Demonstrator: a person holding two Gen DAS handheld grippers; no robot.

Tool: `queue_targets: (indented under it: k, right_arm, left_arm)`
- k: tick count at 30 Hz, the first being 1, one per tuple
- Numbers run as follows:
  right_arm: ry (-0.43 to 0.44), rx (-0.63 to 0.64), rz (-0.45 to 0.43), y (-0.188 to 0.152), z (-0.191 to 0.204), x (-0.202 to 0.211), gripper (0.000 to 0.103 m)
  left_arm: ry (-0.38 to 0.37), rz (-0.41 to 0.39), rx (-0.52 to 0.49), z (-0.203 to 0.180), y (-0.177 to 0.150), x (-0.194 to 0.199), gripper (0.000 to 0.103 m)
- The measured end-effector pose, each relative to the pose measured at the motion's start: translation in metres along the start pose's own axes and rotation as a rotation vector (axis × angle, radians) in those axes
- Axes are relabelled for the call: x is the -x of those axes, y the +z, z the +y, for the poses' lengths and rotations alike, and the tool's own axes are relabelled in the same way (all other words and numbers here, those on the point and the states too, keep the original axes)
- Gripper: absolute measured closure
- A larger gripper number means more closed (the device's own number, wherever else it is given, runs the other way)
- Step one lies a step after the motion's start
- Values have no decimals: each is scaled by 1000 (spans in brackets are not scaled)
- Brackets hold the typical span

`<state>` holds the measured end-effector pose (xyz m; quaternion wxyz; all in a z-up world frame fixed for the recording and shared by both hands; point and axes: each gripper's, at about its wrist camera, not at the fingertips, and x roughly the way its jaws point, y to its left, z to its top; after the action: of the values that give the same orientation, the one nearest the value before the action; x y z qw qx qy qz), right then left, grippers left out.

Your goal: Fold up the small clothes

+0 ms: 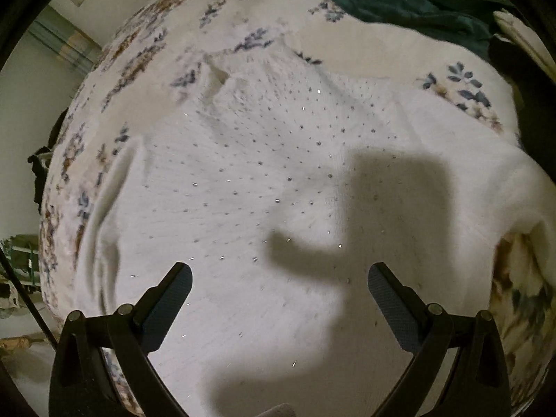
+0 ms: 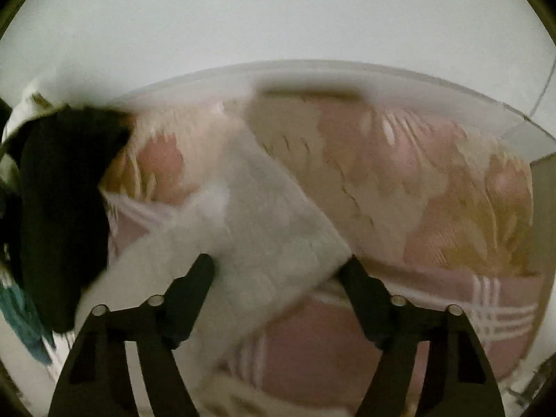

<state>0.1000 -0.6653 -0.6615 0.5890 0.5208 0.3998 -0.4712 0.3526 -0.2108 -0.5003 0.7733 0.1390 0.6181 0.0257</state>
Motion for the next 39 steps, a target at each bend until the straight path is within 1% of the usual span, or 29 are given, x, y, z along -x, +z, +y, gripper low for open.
queue_targets:
  k: [1, 2, 3, 5, 7, 9, 11, 13, 15, 17, 19, 20, 21, 22, 23, 24, 26, 27, 29, 30, 32, 34, 36, 37, 38, 39]
  right_arm:
    - [-2, 13, -33, 2, 4, -1, 74]
    - [-8, 25, -58, 3, 9, 0, 88]
    - [-8, 30, -73, 4, 15, 1, 90]
    - [3, 53, -116, 3, 27, 11, 91]
    - [12, 119, -157, -2, 45, 29, 92]
    - [38, 223, -189, -19, 76, 56, 92]
    - [74, 359, -217, -48, 112, 88, 92]
    - [102, 516, -231, -94, 154, 122, 92]
    - [130, 679, -234, -153, 195, 153, 92]
    - [162, 814, -212, -209, 237, 170, 92]
    - [191, 953, -180, -278, 278, 183, 92]
    - [209, 1030, -164, -320, 302, 184, 92]
    - [223, 1080, -142, -354, 308, 187, 92]
    - [236, 1139, -108, -393, 327, 183, 92]
    - [247, 1187, -88, -430, 339, 184, 92]
    - [251, 1247, -73, -474, 351, 179, 92]
    - [249, 1344, -31, -546, 368, 160, 92]
    - [240, 1389, -9, -585, 375, 151, 92]
    - [212, 1461, 25, -648, 388, 133, 92]
    - [198, 1493, 34, -673, 391, 121, 92]
    - [169, 1526, 47, -706, 395, 101, 92]
    - [141, 1521, 72, -725, 394, 89, 92]
    - [111, 1513, 88, -736, 393, 78, 92]
    - [98, 1518, 89, -741, 392, 73, 89]
    - [90, 1521, 104, -743, 391, 69, 88]
    - [94, 1508, 159, -739, 389, 65, 81]
  left_arm:
    - [-4, 8, 7, 1, 1, -6, 0]
    - [-10, 14, 17, 3, 2, -12, 0]
    - [-16, 20, 25, 5, 3, -17, 0]
    - [-26, 24, 40, 12, 6, -23, 0]
    - [-26, 22, 46, 23, 9, -24, 0]
    - [-25, 2, 61, 41, 13, -21, 0]
    - [-16, -7, 72, 58, 16, -18, 0]
    - [-9, -14, 91, 80, 17, -14, 0]
    - [8, -31, 118, 108, 17, -9, 0]
    - [26, -40, 156, 140, 16, -5, 0]
    - [42, -50, 196, 170, 12, -1, 0]
    - [58, -54, 220, 189, 9, 0, 0]
    - [72, -57, 244, 208, 5, -1, 0]
    - [80, -58, 262, 220, 1, -2, 0]
    - [94, -58, 285, 237, -4, -5, 0]
    - [110, -54, 305, 252, -7, -9, 0]
    - [135, -31, 359, 286, -18, -24, 0]
    - [140, -20, 380, 297, -23, -29, 0]
    - [152, 13, 439, 329, -37, -46, 0]
    - [161, 23, 463, 342, -44, -52, 0]
    - [171, 45, 498, 361, -54, -63, 0]
    - [174, 61, 531, 381, -67, -73, 0]
    - [170, 75, 550, 395, -76, -81, 0]
    - [165, 84, 562, 402, -81, -85, 0]
    - [160, 88, 570, 405, -84, -86, 0]
    - [152, 89, 578, 409, -87, -87, 0]
